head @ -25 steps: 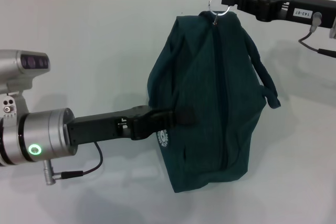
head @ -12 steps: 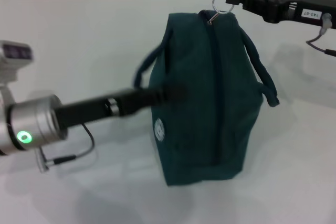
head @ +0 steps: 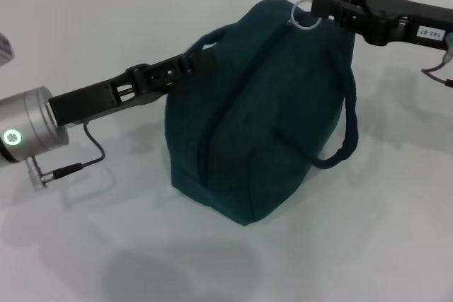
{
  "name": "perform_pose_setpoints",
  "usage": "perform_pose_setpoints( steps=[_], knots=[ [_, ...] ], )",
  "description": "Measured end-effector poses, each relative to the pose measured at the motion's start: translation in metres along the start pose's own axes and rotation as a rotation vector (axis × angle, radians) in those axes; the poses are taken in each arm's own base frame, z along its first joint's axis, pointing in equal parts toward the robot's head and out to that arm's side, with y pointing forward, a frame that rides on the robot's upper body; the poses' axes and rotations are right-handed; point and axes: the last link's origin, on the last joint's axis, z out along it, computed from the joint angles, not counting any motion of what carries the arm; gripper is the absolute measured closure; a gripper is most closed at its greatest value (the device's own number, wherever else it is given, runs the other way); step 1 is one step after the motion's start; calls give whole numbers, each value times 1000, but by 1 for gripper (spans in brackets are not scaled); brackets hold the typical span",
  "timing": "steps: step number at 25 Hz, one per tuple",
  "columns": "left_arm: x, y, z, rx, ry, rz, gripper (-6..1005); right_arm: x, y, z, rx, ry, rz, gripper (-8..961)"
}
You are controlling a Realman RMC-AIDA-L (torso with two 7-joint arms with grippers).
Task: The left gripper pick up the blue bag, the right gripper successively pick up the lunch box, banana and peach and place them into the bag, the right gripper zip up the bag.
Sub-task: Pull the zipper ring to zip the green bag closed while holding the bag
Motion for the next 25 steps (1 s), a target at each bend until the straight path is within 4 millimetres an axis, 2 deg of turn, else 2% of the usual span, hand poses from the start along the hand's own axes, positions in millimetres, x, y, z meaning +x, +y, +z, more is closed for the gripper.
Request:
perform_pose_setpoints(
  steps=[7, 12, 18, 21, 23, 25],
  knots=[
    [0, -9, -20, 80, -2, -31, 152, 1, -1, -13, 31, -54, 2, 922],
    [3, -10, -42, 142, -18, 3, 121, 1, -1, -16, 36, -62, 3, 921],
    [26, -1, -72, 194, 125, 111, 120, 2, -1, -17, 36, -62, 3, 920],
    [43, 4, -66, 166, 168, 140, 125, 4, 0, -17, 34, -62, 2, 920],
    [50, 6, -52, 140, 138, 147, 128, 5, 0, -17, 34, -62, 2, 920],
    [56, 9, -30, 108, 68, 155, 132, 5, 0, -17, 33, -62, 2, 920]
  ],
)
